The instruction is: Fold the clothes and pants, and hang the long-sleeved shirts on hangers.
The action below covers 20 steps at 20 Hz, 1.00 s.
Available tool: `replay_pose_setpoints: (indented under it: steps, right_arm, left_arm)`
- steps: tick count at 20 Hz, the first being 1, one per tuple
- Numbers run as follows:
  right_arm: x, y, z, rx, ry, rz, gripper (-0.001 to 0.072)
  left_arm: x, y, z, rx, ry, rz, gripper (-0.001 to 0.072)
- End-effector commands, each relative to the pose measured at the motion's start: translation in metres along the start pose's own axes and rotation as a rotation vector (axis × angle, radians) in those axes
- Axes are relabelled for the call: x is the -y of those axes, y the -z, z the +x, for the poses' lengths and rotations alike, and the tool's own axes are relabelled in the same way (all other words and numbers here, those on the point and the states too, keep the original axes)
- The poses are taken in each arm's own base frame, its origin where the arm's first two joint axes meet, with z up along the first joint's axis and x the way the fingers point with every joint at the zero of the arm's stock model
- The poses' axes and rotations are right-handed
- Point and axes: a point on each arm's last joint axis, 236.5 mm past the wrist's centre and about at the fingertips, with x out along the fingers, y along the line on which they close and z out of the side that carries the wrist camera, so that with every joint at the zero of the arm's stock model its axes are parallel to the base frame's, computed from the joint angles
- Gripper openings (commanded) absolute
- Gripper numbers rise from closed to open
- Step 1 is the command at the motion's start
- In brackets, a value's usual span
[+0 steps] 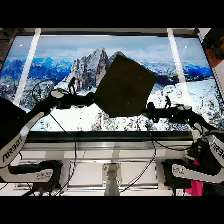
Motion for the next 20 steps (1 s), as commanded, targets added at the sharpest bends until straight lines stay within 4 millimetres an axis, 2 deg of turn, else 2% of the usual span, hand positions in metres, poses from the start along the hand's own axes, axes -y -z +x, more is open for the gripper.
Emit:
replay_pose_setpoints:
  steps: [1,3,5,7,8,9,10,12,14,16,18,20]
  right_arm:
    - [-0.075,-0.065,-0.027,0.164,-0.065,-0.167,0.0016]
    - [-0.115,-0.097,-0.051,0.259,-0.07,-0.236,0.0016]
    - [-0.152,-0.113,-0.072,0.319,-0.089,-0.316,0.0017]
    - [-0.178,-0.116,-0.086,0.333,-0.116,-0.366,0.0017]
    - [-0.182,-0.114,-0.088,0.324,-0.114,-0.385,0.0017]
    - [-0.176,-0.107,-0.086,0.292,-0.084,-0.409,0.0017]
    - [-0.162,-0.1,-0.082,0.246,-0.035,-0.43,0.0017]
    - [-0.127,-0.077,-0.074,0.113,0.083,-0.459,0.0016]
    - [-0.097,-0.052,-0.069,-0.006,0.144,-0.455,0.0015]
    - [-0.069,-0.024,-0.06,-0.1,0.164,-0.438,0.0015]
    - [-0.041,0.007,-0.055,-0.16,0.172,-0.379,0.0015]
    - [-0.017,0.041,-0.056,-0.2,0.177,-0.332,0.0015]
  left_arm:
    - [0.067,-0.071,-0.018,0.183,0.128,0.095,0.0026]
    - [0.107,-0.11,-0.038,0.285,0.17,0.166,0.0026]
    - [0.142,-0.136,-0.058,0.357,0.212,0.226,0.0027]
    - [0.164,-0.147,-0.072,0.393,0.239,0.303,0.0027]
    - [0.168,-0.147,-0.074,0.39,0.246,0.312,0.0027]
    - [0.165,-0.14,-0.07,0.362,0.236,0.336,0.0026]
    - [0.155,-0.129,-0.064,0.309,0.187,0.399,0.0026]
    - [0.118,-0.107,-0.051,0.184,0.041,0.404,0.0024]
    - [0.081,-0.093,-0.048,0.111,-0.109,0.397,0.0024]
    - [0.058,-0.074,-0.051,0.048,-0.188,0.407,0.0024]
    - [0.046,-0.051,-0.058,0.016,-0.206,0.396,0.0024]
    - [0.033,-0.017,-0.068,-0.019,-0.219,0.372,0.0024]
